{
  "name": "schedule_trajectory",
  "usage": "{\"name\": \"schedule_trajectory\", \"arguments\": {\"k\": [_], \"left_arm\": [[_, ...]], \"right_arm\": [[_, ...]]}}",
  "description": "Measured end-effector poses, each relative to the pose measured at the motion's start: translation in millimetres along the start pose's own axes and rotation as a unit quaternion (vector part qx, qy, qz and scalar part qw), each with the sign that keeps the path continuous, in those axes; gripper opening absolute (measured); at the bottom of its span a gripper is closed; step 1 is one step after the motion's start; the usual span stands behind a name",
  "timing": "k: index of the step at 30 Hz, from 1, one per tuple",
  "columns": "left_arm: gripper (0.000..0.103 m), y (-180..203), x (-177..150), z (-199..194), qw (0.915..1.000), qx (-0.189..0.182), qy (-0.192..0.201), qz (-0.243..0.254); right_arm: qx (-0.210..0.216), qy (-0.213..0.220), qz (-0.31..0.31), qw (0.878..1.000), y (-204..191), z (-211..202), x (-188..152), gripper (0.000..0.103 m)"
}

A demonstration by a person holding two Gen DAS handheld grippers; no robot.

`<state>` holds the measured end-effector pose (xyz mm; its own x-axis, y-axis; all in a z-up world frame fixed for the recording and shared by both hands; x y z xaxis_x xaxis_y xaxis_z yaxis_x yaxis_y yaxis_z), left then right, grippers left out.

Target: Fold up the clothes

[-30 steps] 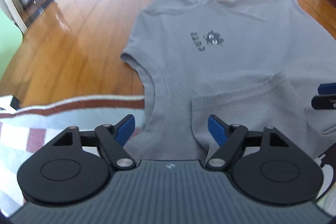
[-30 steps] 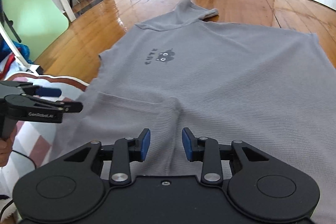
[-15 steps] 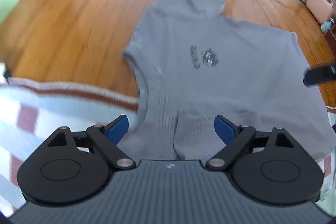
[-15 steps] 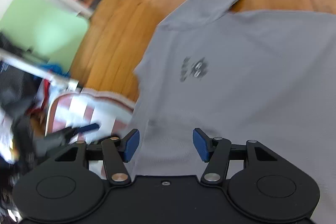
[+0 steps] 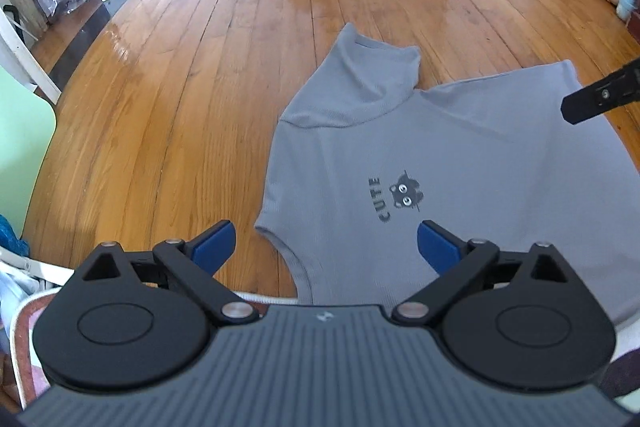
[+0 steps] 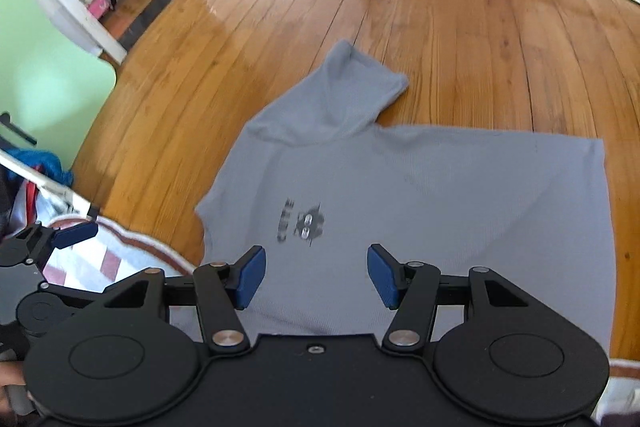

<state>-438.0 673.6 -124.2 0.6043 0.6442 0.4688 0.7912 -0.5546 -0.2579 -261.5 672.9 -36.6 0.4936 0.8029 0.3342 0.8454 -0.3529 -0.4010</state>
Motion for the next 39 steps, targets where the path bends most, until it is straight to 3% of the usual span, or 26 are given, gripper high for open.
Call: {"name": "schedule_trajectory", "arguments": {"k": [5,8,11,15,18,20,23,28,35,39], "left_arm": [[0.099,4.2,28.1,29.2,0.9988,0.008,-0.011,0.047],[0.099,-0.7,40.5,59.8,0.9981,0.008,-0.02,0.058],[0.099,-9.4,55.1,100.5,0.998,-0.002,-0.031,0.055],[0.099,-18.5,69.4,151.1,0.998,-0.008,-0.043,0.046],[0.099,-25.8,71.5,184.3,0.9976,-0.029,-0.062,0.012],[0.099,-32.2,79.5,201.8,0.9976,-0.039,-0.057,-0.004],[0.099,-43.8,86.8,219.8,0.9972,-0.051,-0.041,-0.036],[0.099,-59.8,85.3,240.4,0.9928,-0.074,-0.027,-0.09],[0.099,-63.4,96.7,260.3,0.9957,-0.066,-0.026,-0.06],[0.099,-60.7,106.4,267.7,0.9957,-0.078,-0.02,-0.046]], "right_arm": [[0.011,0.031,-0.01,0.999,16.3,27.2,33.6,0.062],[0.049,0.046,-0.003,0.998,32.8,37.1,46.1,0.062],[0.08,0.042,0.008,0.996,58.6,51.3,56.5,0.062],[0.077,0.03,0.026,0.996,95.3,83.2,80.2,0.062],[0.084,0.035,0.053,0.994,108.4,110.9,100.7,0.062],[0.082,0.027,0.072,0.994,107.2,135.6,114.0,0.062],[0.027,0.0,0.081,0.996,94.1,168.2,132.2,0.062],[0.037,-0.027,0.03,0.998,49.9,201.1,158.8,0.062],[0.041,-0.02,0.022,0.999,38.9,247.7,165.8,0.062],[0.032,-0.027,0.061,0.997,44.8,260.7,173.9,0.062]]}}
Point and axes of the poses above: each gripper's, at about its wrist camera, not at the fingertips, and z roughly the way its jaws point, y to its right, x to its top, the point moved 7 cm from there along z, roughly the way its jaws point, and after that the axes turned 15 degrees about z, right-handed, at the moved point
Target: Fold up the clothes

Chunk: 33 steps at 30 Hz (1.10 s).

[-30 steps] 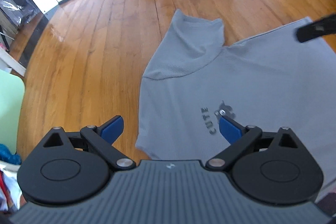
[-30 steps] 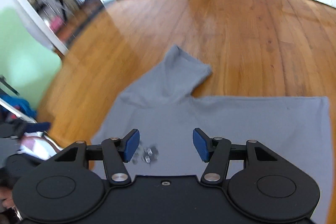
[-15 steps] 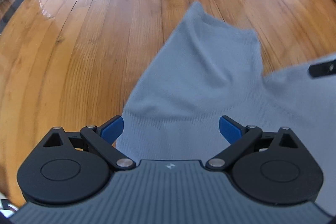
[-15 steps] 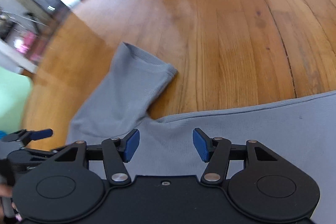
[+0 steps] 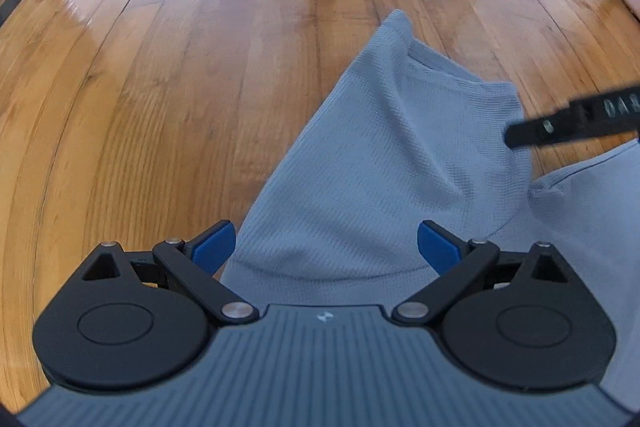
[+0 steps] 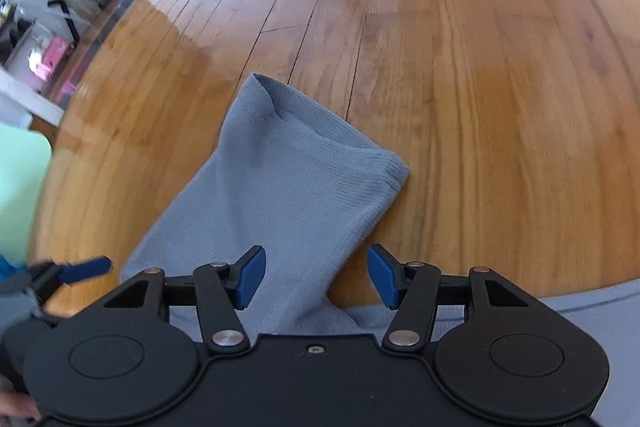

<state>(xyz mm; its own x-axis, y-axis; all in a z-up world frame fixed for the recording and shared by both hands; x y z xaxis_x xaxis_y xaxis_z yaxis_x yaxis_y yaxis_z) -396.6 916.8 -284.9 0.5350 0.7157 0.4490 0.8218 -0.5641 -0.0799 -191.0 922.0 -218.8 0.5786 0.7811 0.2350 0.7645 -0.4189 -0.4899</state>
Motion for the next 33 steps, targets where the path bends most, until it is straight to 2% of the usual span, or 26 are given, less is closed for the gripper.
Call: {"name": "schedule_trajectory", "arguments": {"k": [3,6,12,15,19,22,24,25,26,27,28,29,30,31,33], "left_arm": [[0.099,-2.6,9.9,6.3,0.9998,0.005,0.019,0.01],[0.099,-6.1,21.7,15.0,0.9993,-0.006,0.036,-0.002],[0.099,-10.4,45.0,43.0,0.999,-0.029,0.032,-0.008],[0.099,-14.9,52.5,54.9,0.9994,-0.017,0.028,-0.012],[0.099,-22.3,57.9,69.0,0.9988,0.012,0.019,-0.044],[0.101,-20.2,59.8,76.1,0.9983,0.015,0.026,-0.049],[0.101,-17.9,60.8,80.3,0.9981,0.019,0.032,-0.049],[0.099,-16.6,60.1,81.3,0.9981,0.026,0.039,-0.04],[0.098,-15.3,59.4,82.3,0.998,0.033,0.045,-0.03],[0.097,-13.3,59.3,83.4,0.9978,0.046,0.048,-0.01],[0.081,-10.3,60.3,80.4,0.9973,0.038,0.062,-0.002],[0.055,-7.2,61.3,77.3,0.9966,0.03,0.076,0.006],[0.038,-3.4,61.6,73.1,0.9963,0.026,0.08,0.017],[0.002,0.0,61.6,69.1,0.996,0.03,0.078,0.03],[0.002,3.1,59.4,56.6,0.9943,0.055,0.079,0.045]], "right_arm": [[-0.017,0.019,-0.004,1.0,2.5,9.4,8.8,0.063],[-0.033,0.025,-0.019,0.999,3.8,21.5,9.2,0.063],[-0.034,0.057,-0.082,0.994,-11.1,31.5,-4.4,0.063],[-0.043,0.071,-0.114,0.99,-19.1,35.0,-7.1,0.064],[-0.057,0.092,-0.144,0.984,-22.6,35.0,-5.9,0.064],[-0.076,0.118,-0.17,0.975,-22.8,37.4,-8.1,0.064],[-0.068,0.133,-0.184,0.971,-22.9,35.6,-10.8,0.053],[-0.055,0.137,-0.188,0.971,-22.8,34.7,-11.1,0.026],[-0.043,0.141,-0.191,0.97,-22.8,33.7,-11.5,0.007],[-0.037,0.146,-0.193,0.97,-22.5,32.4,-12.1,0.006],[-0.038,0.156,-0.193,0.968,-20.3,29.1,-12.6,0.006],[-0.038,0.169,-0.191,0.966,-17.1,24.3,-13.0,0.005],[-0.031,0.177,-0.189,0.965,-17.7,20.2,-14.7,0.005],[-0.024,0.186,-0.188,0.964,-18.3,16.0,-16.4,0.004],[-0.007,0.208,-0.196,0.958,-23.0,2.7,-23.2,0.004]]}}
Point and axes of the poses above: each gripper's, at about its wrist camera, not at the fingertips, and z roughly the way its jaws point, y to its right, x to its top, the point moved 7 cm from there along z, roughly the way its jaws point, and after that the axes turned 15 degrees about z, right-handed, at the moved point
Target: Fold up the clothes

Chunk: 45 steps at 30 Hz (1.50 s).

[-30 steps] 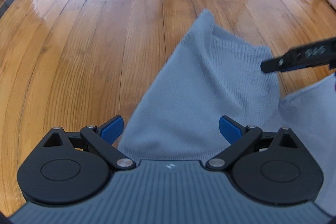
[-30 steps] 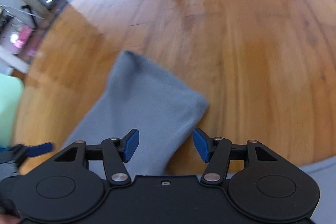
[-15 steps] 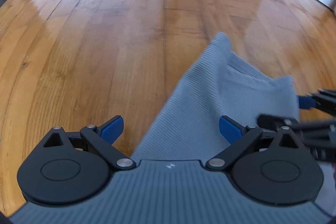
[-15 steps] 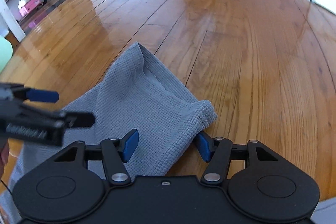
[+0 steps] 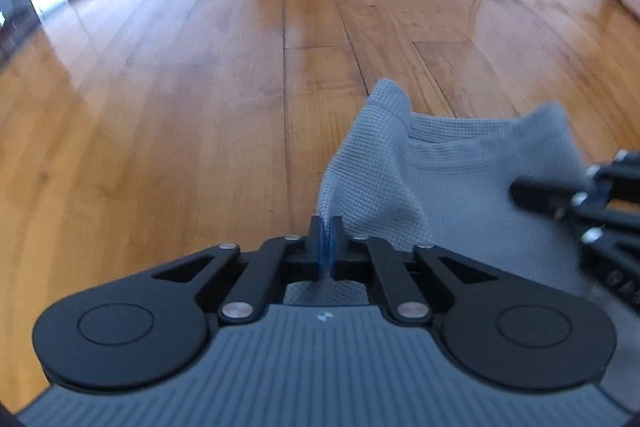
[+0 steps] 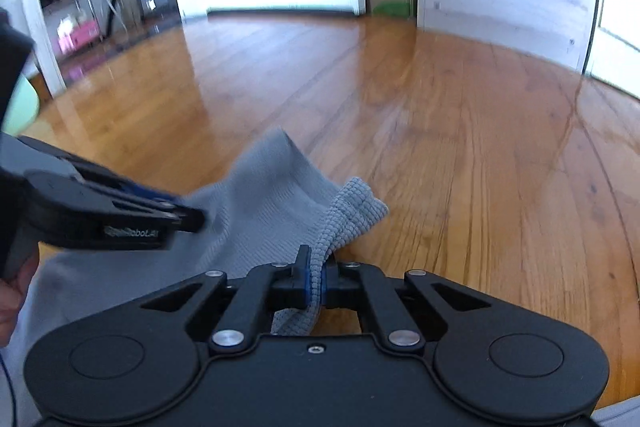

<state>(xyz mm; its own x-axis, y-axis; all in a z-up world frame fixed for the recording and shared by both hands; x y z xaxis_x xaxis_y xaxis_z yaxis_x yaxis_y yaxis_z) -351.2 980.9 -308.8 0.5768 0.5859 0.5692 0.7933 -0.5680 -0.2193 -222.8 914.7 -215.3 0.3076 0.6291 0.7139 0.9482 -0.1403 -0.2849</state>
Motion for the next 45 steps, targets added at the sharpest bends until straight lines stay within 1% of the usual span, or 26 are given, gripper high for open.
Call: {"name": "schedule_trajectory", "arguments": {"k": [3,6,8,9,12,13,14,15,18,20,22,25,26,28,29,30,32,34,35,37,39,40,42,43,44,45], "left_arm": [[0.002,-5.9,-3.9,-50.4,0.9967,-0.013,0.069,-0.041],[0.002,-13.3,-41.6,-122.2,0.9877,-0.019,0.128,-0.089],[0.003,-6.6,-85.1,-139.4,0.9893,-0.033,0.1,-0.101],[0.003,-3.2,-106.9,-148.1,0.9897,-0.039,0.086,-0.107],[0.003,8.1,-161.1,-156.3,0.9901,-0.073,0.035,-0.114],[0.003,12.0,-177.5,-156.5,0.9895,-0.086,0.016,-0.115],[0.004,15.6,-193.3,-156.9,0.9883,-0.099,-0.002,-0.117],[0.006,13.3,-200.4,-157.5,0.9865,-0.105,-0.008,-0.125],[0.015,0.9,-195.5,-161.3,0.9831,-0.099,0.005,-0.154],[0.043,-5.6,-182.8,-165.3,0.9801,-0.097,0.027,-0.171],[0.055,-11.5,-167.5,-165.8,0.9776,-0.099,0.05,-0.179],[0.057,-22.3,-142.3,-140.7,0.972,-0.125,0.049,-0.193],[0.062,-23.1,-133.4,-129.5,0.9677,-0.147,0.046,-0.199],[0.068,-26.2,-121.1,-99.8,0.9553,-0.197,0.021,-0.22],[0.068,-27.9,-118.4,-88.1,0.9523,-0.204,0.008,-0.227],[0.068,-29.5,-116.7,-79.3,0.9536,-0.193,-0.005,-0.231],[0.068,-31.1,-113.1,-68.4,0.9663,-0.146,-0.035,-0.209],[0.068,-30.9,-113.7,-69.4,0.9788,-0.099,-0.041,-0.175],[0.071,-29.7,-114.6,-70.8,0.9816,-0.088,-0.039,-0.165],[0.074,-25.3,-115.2,-71.4,0.9797,-0.103,-0.022,-0.17],[0.074,-18.4,-111.9,-63.5,0.9655,-0.17,0.008,-0.197],[0.074,-16.0,-111.3,-57.7,0.9526,-0.214,0.022,-0.215],[0.069,-20.7,-109.4,-52.0,0.9416,-0.231,0.041,-0.242],[0.047,-23.2,-109.1,-52.2,0.945,-0.219,0.039,-0.24],[0.001,-25.7,-108.8,-52.3,0.9483,-0.208,0.037,-0.237],[0.003,-28.4,-108.5,-52.6,0.9518,-0.195,0.036,-0.234]], "right_arm": [[0.04,0.052,-0.028,0.997,-16.4,-37.3,0.5,0.004],[0.099,0.125,-0.13,0.979,-42.4,-108.9,-26.8,0.004],[0.106,0.123,-0.178,0.971,-44.2,-141.2,-65.7,0.006],[0.111,0.098,-0.175,0.973,-37.9,-147.9,-85.4,0.006],[0.113,-0.033,-0.141,0.983,-5.5,-146.7,-147.0,0.015],[0.109,-0.043,-0.133,0.984,5.1,-148.6,-157.7,0.015],[0.106,-0.053,-0.124,0.985,15.0,-150.3,-167.0,0.03],[0.106,-0.062,-0.107,0.987,21.0,-150.1,-165.7,0.038],[0.135,-0.107,-0.013,0.985,34.9,-140.8,-146.6,0.051],[0.161,-0.11,0.059,0.979,38.4,-128.4,-123.7,0.06],[0.187,-0.115,0.13,0.967,42.9,-117.2,-107.5,0.065],[0.211,-0.159,0.261,0.928,49.3,-78.6,-88.7,0.074],[0.217,-0.173,0.301,0.912,51.0,-66.2,-82.8,0.075],[0.208,-0.197,0.341,0.895,48.9,-46.3,-80.0,0.077],[0.207,-0.199,0.337,0.897,45.1,-38.0,-75.4,0.077],[0.204,-0.201,0.332,0.899,41.5,-30.6,-71.2,0.077],[0.162,-0.209,0.311,0.913,37.0,-23.4,-69.4,0.077],[0.136,-0.21,0.291,0.924,33.5,-16.8,-70.6,0.077],[0.142,-0.209,0.292,0.922,32.3,-17.5,-72.5,0.077],[0.178,-0.21,0.301,0.913,31.3,-18.6,-79.0,0.077],[0.219,-0.218,0.315,0.897,32.6,-18.3,-86.2,0.076],[0.227,-0.216,0.329,0.891,34.8,-15.6,-88.3,0.074],[0.242,-0.211,0.356,0.878,39.4,-10.2,-92.5,0.074],[0.249,-0.208,0.368,0.871,41.4,-7.5,-94.0,0.074],[0.252,-0.206,0.372,0.869,40.8,-4.5,-91.8,0.074],[0.255,-0.205,0.374,0.868,39.9,-1.1,-89.5,0.074]]}}
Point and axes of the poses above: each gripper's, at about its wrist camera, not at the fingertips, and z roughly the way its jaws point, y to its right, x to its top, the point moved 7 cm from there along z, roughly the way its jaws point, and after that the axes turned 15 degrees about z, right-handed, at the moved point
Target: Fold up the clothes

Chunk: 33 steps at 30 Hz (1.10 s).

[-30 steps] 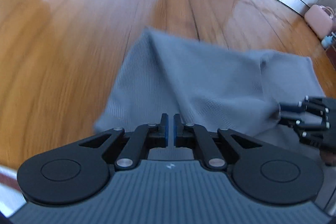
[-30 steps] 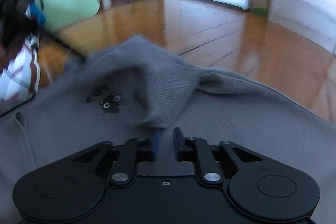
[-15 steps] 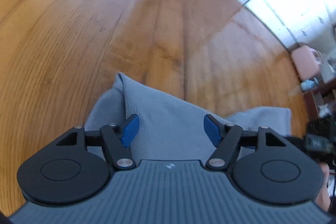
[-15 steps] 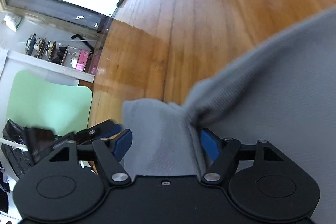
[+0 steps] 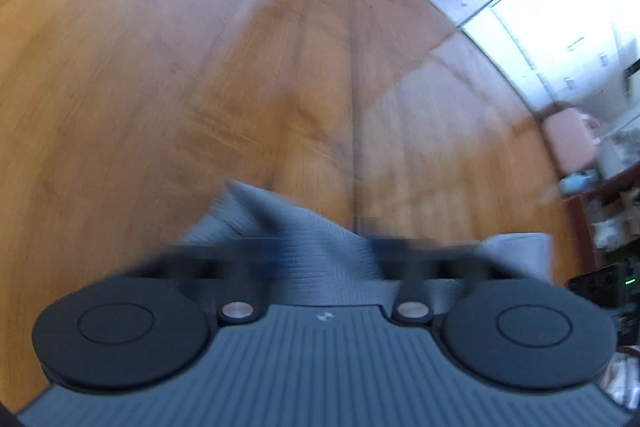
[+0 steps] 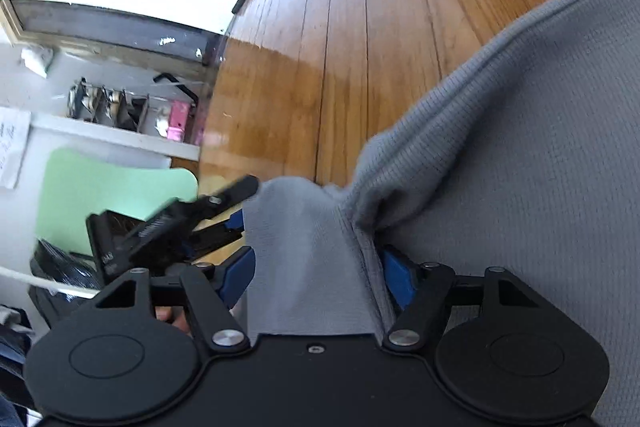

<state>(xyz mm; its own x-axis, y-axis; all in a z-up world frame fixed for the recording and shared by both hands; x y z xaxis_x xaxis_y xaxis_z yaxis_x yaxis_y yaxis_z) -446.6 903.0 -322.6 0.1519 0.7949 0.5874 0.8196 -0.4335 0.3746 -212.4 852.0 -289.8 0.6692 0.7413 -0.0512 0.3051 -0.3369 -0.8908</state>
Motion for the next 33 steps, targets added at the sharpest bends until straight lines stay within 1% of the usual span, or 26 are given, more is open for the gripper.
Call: {"name": "schedule_trajectory", "arguments": {"k": [1,2,4,5,7,9,12,14,16,17,19,21,22,23,24,25,26,27,28,29,30,31,32,33], "left_arm": [[0.003,-2.0,1.6,-3.7,0.9995,0.029,0.006,0.015],[0.003,-1.0,3.1,-11.5,0.9979,0.052,0.023,0.032],[0.003,2.1,6.9,-30.2,0.9926,0.089,0.056,0.061],[0.003,3.6,8.2,-36.8,0.9907,0.098,0.068,0.066],[0.003,1.5,9.7,-43.9,0.9902,0.103,0.081,0.049],[0.003,-4.0,12.5,-36.4,0.989,0.122,0.072,0.043],[0.004,-19.2,16.5,-16.4,0.9859,0.154,0.05,0.043],[0.004,-32.2,13.7,-6.5,0.9846,0.168,0.033,0.034],[0.005,-37.6,15.2,-12.0,0.9856,0.164,0.04,0.009],[0.006,-38.5,16.1,-17.7,0.9861,0.16,0.046,-0.006],[0.009,-36.9,16.3,-33.2,0.9868,0.146,0.062,-0.035],[0.018,-31.8,15.2,-52.2,0.9868,0.127,0.079,-0.062],[0.028,-24.4,12.8,-59.4,0.9889,0.108,0.084,-0.058],[0.04,-16.1,9.2,-62.0,0.9921,0.087,0.079,-0.045],[0.045,-5.7,2.9,-62.0,0.9949,0.074,0.062,-0.027],[0.047,3.4,-3.2,-60.4,0.9966,0.074,0.036,-0.004],[0.047,12.6,-10.5,-59.5,0.996,0.085,0.012,0.025],[0.047,18.3,-18.6,-58.6,0.9922,0.11,-0.007,0.059],[0.047,23.9,-26.4,-57.9,0.9862,0.134,-0.026,0.093],[0.047,29.0,-34.0,-57.5,0.9779,0.16,-0.046,0.126],[0.047,27.0,-41.1,-57.0,0.9625,0.208,-0.066,0.16],[0.046,22.4,-47.9,-59.6,0.9401,0.266,-0.087,0.195],[0.046,18.3,-53.5,-66.2,0.9225,0.306,-0.097,0.215],[0.046,14.1,-56.9,-76.2,0.9149,0.325,-0.098,0.219]], "right_arm": [[-0.001,0.0,-0.004,1.0,-2.6,5.7,4.3,0.074],[-0.002,0.0,-0.008,1.0,-5.2,11.5,8.6,0.074],[-0.01,0.004,-0.028,1.0,-12.4,24.1,15.8,0.074],[-0.015,0.008,-0.047,0.999,-16.8,27.4,17.2,0.074],[-0.017,0.012,-0.073,0.997,-24.5,34.3,22.0,0.074],[-0.019,0.017,-0.083,0.996,-28.8,42.5,26.6,0.074],[-0.016,0.023,-0.086,0.996,-33.0,30.5,37.3,0.074],[-0.013,0.025,-0.07,0.997,-30.5,23.3,39.7,0.074],[-0.024,0.03,-0.057,0.998,-30.2,16.6,39.7,0.074],[-0.038,0.039,-0.061,0.997,-30.1,10.6,38.2,0.074],[-0.059,0.052,-0.091,0.993,-32.5,-5.5,28.3,0.074],[-0.075,0.062,-0.127,0.987,-31.3,-22.4,11.4,0.075],[-0.081,0.066,-0.144,0.984,-30.9,-28.7,1.5,0.075],[-0.087,0.069,-0.16,0.981,-30.6,-34.2,-8.5,0.075],[-0.096,0.064,-0.177,0.977,-30.7,-34.3,-19.1,0.075],[-0.114,0.061,-0.202,0.971,-32.4,-31.7,-29.9,0.074],[-0.132,0.059,-0.229,0.963,-34.0,-29.1,-40.6,0.074],[-0.153,0.06,-0.261,0.951,-36.0,-25.6,-50.4,0.074],[-0.177,0.061,-0.297,0.936,-39.6,-17.7,-58.0,0.071],[-0.215,0.065,-0.337,0.914,-41.1,-8.5,-64.7,0.061],[-0.253,0.072,-0.377,0.888,-42.8,-0.4,-70.7,0.057],[-0.289,0.095,-0.417,0.856,-43.5,2.5,-73.9,0.06],[-0.323,0.118,-0.452,0.823,-45.0,4.7,-77.0,0.06],[-0.348,0.133,-0.47,0.8,-47.5,4.2,-78.8,0.06]]}}
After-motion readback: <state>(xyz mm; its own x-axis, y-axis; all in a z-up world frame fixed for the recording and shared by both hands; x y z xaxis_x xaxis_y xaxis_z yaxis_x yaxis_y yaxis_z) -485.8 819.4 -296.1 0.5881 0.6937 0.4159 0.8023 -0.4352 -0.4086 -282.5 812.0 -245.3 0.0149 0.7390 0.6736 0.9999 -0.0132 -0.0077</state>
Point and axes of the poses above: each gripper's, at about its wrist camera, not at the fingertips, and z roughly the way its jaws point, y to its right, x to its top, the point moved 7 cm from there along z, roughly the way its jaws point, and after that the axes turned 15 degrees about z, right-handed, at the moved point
